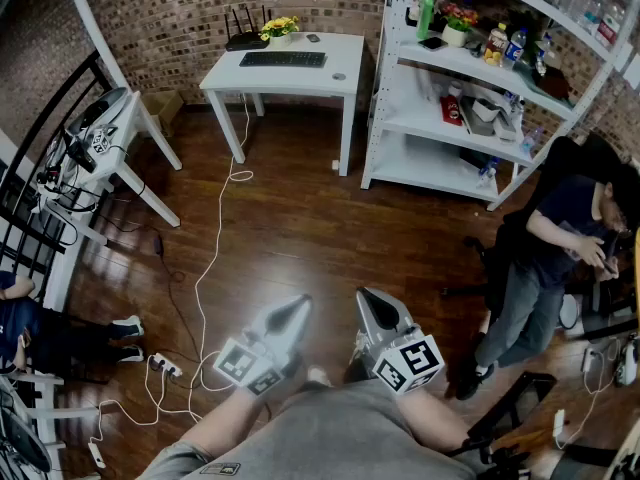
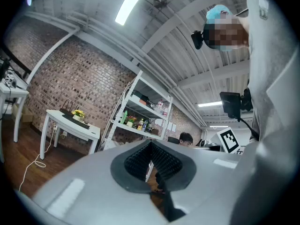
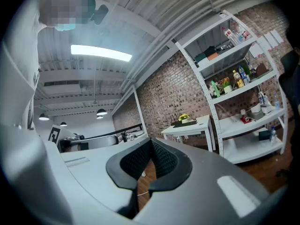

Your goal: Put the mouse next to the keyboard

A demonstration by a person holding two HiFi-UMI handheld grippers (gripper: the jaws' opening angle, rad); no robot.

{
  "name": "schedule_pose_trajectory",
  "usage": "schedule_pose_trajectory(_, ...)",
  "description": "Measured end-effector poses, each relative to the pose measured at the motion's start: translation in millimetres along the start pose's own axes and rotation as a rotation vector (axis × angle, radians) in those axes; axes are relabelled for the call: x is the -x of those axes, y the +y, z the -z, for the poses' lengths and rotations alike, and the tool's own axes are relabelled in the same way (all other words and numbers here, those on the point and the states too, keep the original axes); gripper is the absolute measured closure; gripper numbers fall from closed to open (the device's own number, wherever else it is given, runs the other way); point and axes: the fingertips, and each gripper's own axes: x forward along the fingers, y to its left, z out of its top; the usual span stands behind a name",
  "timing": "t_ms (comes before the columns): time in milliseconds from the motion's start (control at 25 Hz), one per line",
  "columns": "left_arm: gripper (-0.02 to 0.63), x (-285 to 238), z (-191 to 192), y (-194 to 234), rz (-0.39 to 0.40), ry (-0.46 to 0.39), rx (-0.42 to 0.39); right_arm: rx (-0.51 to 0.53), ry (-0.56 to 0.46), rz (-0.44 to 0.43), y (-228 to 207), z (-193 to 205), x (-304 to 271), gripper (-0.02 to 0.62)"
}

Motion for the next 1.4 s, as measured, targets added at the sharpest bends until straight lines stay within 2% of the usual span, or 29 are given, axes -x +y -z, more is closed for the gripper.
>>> schedule_pose_trajectory(200, 0.604, -32, 0, 27, -0.042, -0.001, -0.001, 0.002, -0.008, 0.003, -32, -13, -22, 0.583)
schedule_pose_trajectory(440, 0.604, -95, -10, 57, -0.072, -0.001, -0.006, 0.006, -0.02, -0.025, -89, -42, -57, 0.583)
schedule_pose_trajectory(640, 0.604, -148, -18, 76, -0.109, -0.017, -0.016, 0.013, -0.011, -0.084, -135, -60, -92, 0.583)
schedule_pose_trajectory(760, 0.604, -165, -21, 94, -0.164, -0.026, -0.013, 0.023, 0.007, -0.142, -149, -65, -117, 0.583)
schedule_pose_trajectory(1080, 0.604, -153, -37, 152, -0.348, -0.08, -0.021, 0.026, 0.073, -0.31, -139, -63, -188, 0.583)
schedule_pose_trajectory(1400, 0.604, -94, -70, 229, -0.421, -0.13, 0.002, 0.044, 0.119, -0.378, -70, -38, -265, 0.583)
